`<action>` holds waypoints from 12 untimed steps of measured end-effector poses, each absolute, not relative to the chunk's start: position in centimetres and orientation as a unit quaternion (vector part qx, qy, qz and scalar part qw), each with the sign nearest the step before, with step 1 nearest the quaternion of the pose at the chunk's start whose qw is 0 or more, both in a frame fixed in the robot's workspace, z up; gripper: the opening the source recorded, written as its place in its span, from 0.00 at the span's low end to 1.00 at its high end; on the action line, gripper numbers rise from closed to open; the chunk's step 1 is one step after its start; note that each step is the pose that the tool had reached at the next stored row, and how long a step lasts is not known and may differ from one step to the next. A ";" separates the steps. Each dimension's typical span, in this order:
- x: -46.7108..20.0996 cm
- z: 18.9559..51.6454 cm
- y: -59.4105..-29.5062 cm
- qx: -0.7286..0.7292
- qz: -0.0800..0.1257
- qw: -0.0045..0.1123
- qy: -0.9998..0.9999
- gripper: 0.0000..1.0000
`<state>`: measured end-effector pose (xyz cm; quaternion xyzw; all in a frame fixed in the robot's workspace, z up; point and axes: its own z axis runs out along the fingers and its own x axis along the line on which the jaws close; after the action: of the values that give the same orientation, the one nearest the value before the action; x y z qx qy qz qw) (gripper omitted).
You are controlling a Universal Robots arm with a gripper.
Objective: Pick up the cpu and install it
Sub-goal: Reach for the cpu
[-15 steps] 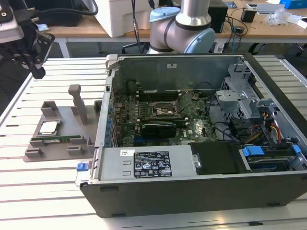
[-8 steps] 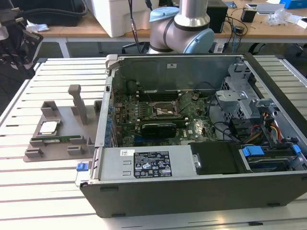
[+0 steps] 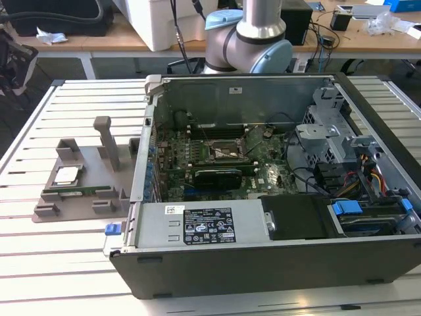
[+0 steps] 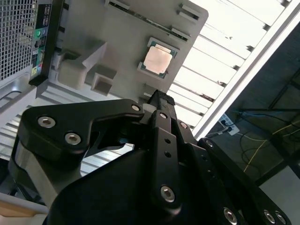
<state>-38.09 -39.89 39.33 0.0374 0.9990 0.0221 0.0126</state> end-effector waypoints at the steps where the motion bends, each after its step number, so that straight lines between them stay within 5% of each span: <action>1: -38.6 39.3 -39.9 0.037 0.022 0.013 0.999 0.11; 12: -40.3 39.3 -39.9 0.037 0.022 0.013 0.999 0.11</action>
<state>-40.26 -39.89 39.33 0.0374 0.9990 0.0221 0.0126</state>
